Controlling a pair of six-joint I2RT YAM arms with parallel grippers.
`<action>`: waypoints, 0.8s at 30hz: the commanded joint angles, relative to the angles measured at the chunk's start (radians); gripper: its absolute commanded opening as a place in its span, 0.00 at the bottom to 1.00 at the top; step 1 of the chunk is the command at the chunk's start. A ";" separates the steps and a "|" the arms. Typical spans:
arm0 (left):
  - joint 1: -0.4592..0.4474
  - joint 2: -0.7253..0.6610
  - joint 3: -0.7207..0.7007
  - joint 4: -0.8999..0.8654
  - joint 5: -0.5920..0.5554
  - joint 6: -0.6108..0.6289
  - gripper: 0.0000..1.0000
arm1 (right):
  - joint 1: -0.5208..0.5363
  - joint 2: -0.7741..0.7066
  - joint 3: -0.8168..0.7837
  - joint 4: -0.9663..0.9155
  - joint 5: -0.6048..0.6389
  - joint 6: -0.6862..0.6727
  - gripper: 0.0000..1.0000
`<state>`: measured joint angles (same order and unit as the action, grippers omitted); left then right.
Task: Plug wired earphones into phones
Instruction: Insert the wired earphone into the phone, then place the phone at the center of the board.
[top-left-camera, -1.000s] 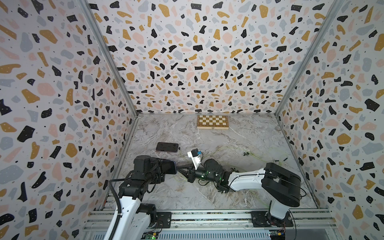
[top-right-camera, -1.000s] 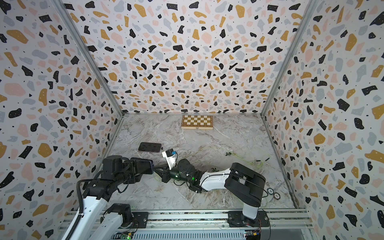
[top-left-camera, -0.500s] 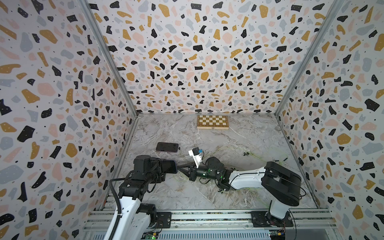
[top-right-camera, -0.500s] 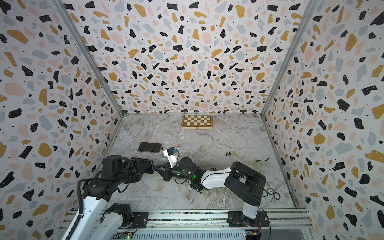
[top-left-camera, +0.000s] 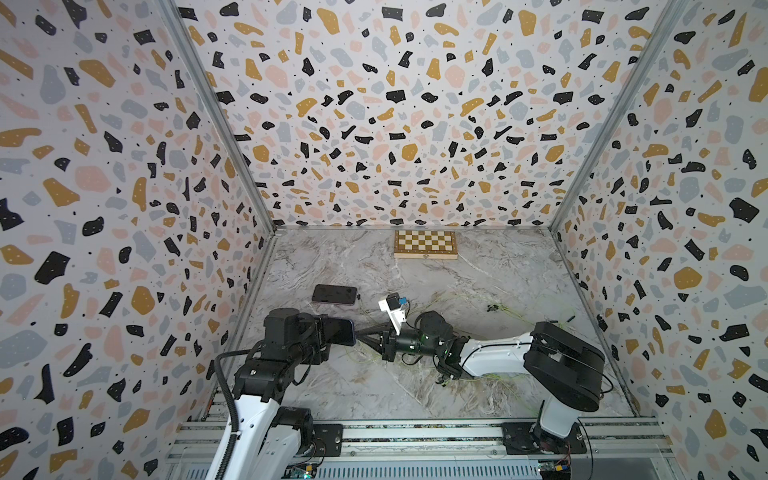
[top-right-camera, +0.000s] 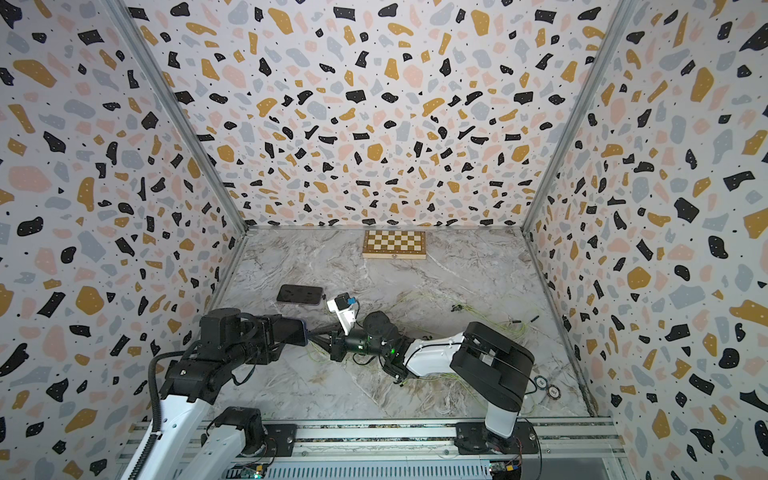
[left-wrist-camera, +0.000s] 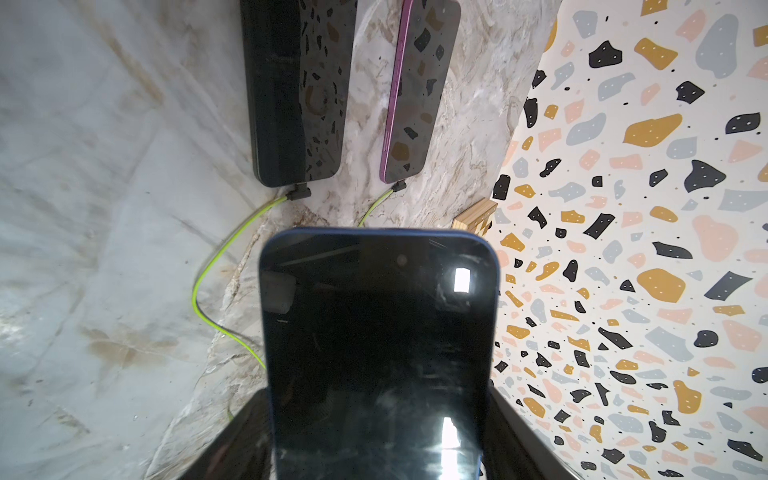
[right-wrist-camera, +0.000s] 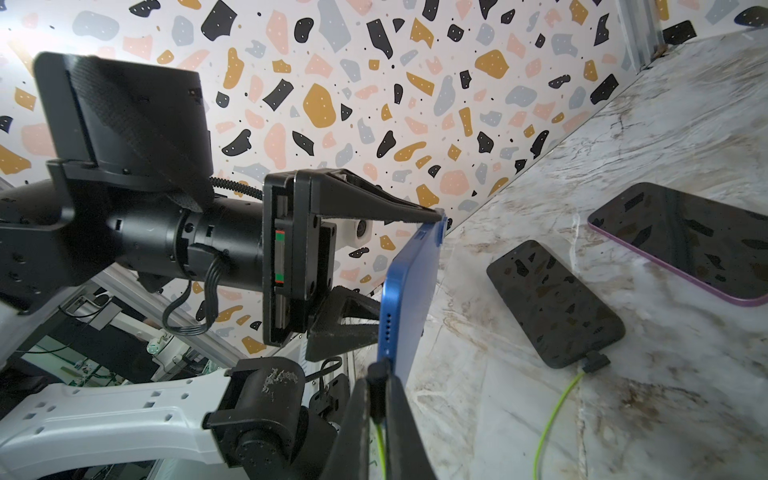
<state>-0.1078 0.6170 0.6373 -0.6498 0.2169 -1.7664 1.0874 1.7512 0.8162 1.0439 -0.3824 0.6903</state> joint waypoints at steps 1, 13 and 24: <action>-0.038 -0.020 0.049 0.081 0.132 -0.001 0.57 | 0.011 0.011 0.054 -0.083 -0.009 -0.010 0.00; -0.039 -0.098 -0.014 -0.043 -0.012 -0.022 0.53 | 0.009 -0.119 -0.049 -0.159 0.099 -0.033 0.30; -0.039 -0.053 -0.049 -0.200 -0.182 0.031 0.54 | 0.003 -0.345 -0.141 -0.263 0.153 -0.160 0.80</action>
<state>-0.1452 0.5484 0.6064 -0.8169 0.0887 -1.7596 1.0935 1.4796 0.6800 0.8246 -0.2607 0.5922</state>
